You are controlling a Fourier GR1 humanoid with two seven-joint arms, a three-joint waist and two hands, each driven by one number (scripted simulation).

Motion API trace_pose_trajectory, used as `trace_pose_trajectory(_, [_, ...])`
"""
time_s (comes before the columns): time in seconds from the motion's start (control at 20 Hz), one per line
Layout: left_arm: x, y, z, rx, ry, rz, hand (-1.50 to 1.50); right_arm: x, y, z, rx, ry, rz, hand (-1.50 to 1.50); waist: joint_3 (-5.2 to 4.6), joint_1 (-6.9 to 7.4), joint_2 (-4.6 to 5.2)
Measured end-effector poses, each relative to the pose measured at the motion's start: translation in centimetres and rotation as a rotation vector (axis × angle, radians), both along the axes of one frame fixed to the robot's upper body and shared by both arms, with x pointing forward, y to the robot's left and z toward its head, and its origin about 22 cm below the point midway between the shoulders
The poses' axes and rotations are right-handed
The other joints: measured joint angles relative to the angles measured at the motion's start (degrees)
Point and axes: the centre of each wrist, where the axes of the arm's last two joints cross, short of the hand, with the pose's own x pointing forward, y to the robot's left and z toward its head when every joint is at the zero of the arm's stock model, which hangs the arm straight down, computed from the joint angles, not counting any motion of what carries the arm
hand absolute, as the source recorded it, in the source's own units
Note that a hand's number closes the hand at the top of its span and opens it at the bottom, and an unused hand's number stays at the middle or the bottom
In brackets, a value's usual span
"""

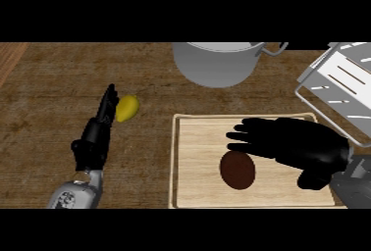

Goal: Pick the cupcake from the tray and place it in the tiered basket

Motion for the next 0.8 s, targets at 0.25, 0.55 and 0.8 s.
trace_pose_trajectory(0.25, [0.4, 0.3, -0.2, -0.002, 0.003, 0.000, 0.00, 0.0, 1.4, -0.7, -0.017, 0.013, 0.007, -1.50, -0.01, 0.02, -0.01])
trace_pose_trajectory(0.55, [0.7, 0.5, -0.2, 0.001, -0.001, 0.003, 0.00, -0.1, 2.8, -1.7, -0.040, 0.022, 0.008, -1.50, 0.00, 0.00, -0.01])
trace_pose_trajectory(0.8, [0.4, -0.1, -0.1, -0.002, -0.005, 0.000, 0.00, 0.4, 3.3, -2.9, -0.038, 0.037, -0.001, -1.50, 0.00, 0.03, -0.01])
